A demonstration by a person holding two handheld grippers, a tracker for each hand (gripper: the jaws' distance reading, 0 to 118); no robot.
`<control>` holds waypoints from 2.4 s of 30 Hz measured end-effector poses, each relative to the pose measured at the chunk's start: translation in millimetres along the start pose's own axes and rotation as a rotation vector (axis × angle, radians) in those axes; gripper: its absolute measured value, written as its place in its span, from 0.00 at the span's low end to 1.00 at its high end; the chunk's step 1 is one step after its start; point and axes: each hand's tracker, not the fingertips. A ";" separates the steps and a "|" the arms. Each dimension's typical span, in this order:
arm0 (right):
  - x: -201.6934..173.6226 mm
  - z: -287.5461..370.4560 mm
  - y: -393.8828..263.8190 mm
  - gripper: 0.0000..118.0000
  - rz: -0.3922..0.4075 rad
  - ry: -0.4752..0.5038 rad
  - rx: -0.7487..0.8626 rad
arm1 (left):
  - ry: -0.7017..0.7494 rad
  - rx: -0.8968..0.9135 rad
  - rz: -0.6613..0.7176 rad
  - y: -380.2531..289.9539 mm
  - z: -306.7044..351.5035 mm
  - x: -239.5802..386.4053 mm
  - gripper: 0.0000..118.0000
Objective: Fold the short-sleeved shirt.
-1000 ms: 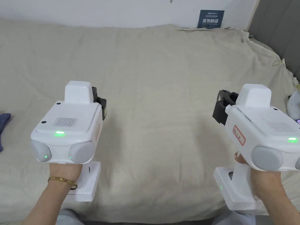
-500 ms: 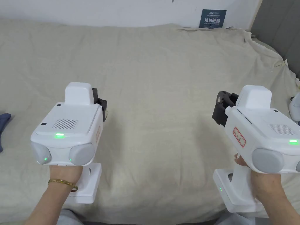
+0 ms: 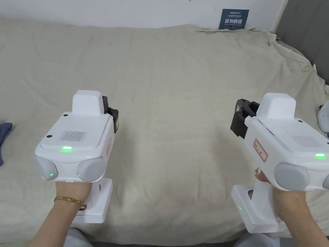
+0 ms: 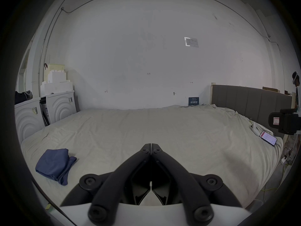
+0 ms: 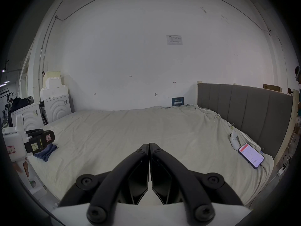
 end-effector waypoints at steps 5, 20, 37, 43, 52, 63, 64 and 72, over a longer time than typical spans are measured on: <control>-1.3 -1.1 -0.5 0.00 0.002 0.004 -0.002 | -0.001 -0.005 0.000 -1.1 0.1 0.8 0.00; -2.8 -1.2 0.9 0.00 0.012 0.009 0.001 | -0.004 -0.006 -0.006 -1.3 -2.3 2.1 0.00; -1.2 -3.1 3.2 0.00 0.018 0.008 0.001 | -0.006 -0.010 -0.008 -1.1 -4.5 3.9 0.00; -0.9 -3.8 3.2 0.00 0.017 0.007 0.000 | -0.010 -0.016 -0.002 -1.6 -5.4 4.1 0.00; -2.6 -5.9 3.0 0.04 0.006 0.000 -0.018 | 0.000 -0.029 0.003 -5.8 -4.2 6.3 0.04; 4.7 -1.6 23.2 0.94 -0.095 0.002 -0.065 | -0.006 -0.055 0.052 4.2 4.6 3.5 0.98; 5.0 -2.6 27.1 0.94 -0.091 -0.004 -0.088 | -0.011 -0.057 0.068 6.5 6.0 3.1 0.99; 3.8 8.1 50.8 0.94 -0.169 -0.084 -0.321 | 0.030 -0.094 0.149 15.4 25.4 9.7 1.00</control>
